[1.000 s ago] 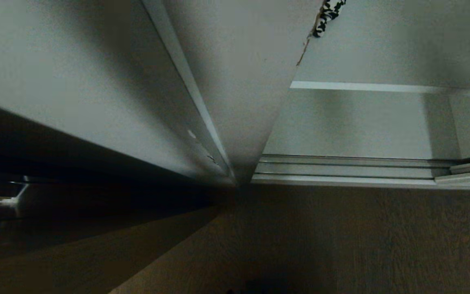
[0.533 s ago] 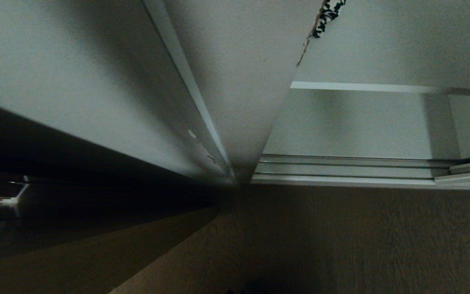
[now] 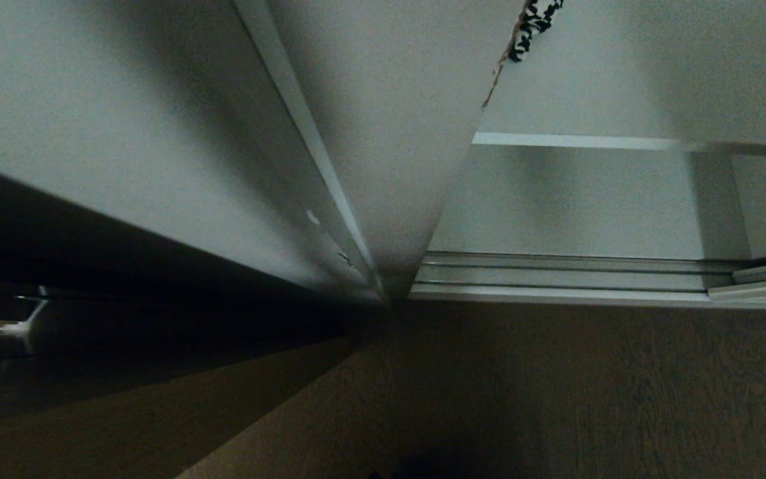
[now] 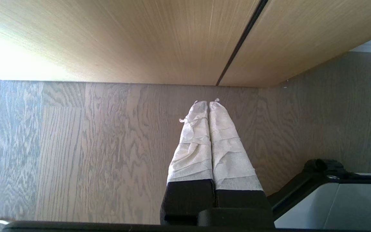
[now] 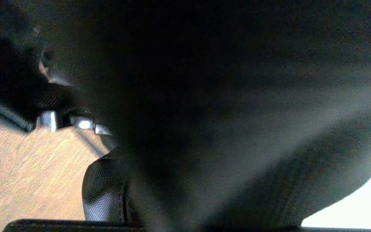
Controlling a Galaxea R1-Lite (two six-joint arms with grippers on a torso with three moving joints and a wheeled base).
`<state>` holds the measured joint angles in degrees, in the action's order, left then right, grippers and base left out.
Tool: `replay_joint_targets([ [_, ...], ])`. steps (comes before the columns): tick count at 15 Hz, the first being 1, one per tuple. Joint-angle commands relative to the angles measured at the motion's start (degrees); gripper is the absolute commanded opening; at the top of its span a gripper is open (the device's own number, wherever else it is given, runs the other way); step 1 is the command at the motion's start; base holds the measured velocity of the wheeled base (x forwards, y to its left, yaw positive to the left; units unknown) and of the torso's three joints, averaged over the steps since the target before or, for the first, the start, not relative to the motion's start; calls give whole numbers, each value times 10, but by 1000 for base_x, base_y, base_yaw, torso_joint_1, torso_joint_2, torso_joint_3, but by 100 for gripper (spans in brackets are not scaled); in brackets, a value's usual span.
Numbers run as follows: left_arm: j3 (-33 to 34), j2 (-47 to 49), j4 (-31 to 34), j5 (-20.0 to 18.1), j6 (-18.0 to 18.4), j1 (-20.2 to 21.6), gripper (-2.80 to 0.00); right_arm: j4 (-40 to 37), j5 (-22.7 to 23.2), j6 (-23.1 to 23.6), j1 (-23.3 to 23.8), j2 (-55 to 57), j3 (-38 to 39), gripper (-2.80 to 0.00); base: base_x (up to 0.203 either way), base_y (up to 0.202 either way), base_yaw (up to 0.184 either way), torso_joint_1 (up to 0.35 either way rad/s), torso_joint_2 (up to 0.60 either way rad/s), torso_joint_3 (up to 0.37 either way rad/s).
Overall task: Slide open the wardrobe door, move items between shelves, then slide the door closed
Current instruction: Place the bag on the lower shelf
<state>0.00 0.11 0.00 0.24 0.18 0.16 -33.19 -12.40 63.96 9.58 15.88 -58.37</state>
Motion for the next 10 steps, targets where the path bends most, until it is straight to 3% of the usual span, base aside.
replay_joint_targets([
  [1, 0, 0, 0, 0, 0, 0, -280, 14, -2, 4, -5, 4, 51, -280, 0, 0, 0, 0, 0, 0],
  [10, 0, 0, 0, 0, 0, 0, -280, 77, 0, 2, -28, 66, 180, -280, 0, 0, 0, 0, 0, 0],
])
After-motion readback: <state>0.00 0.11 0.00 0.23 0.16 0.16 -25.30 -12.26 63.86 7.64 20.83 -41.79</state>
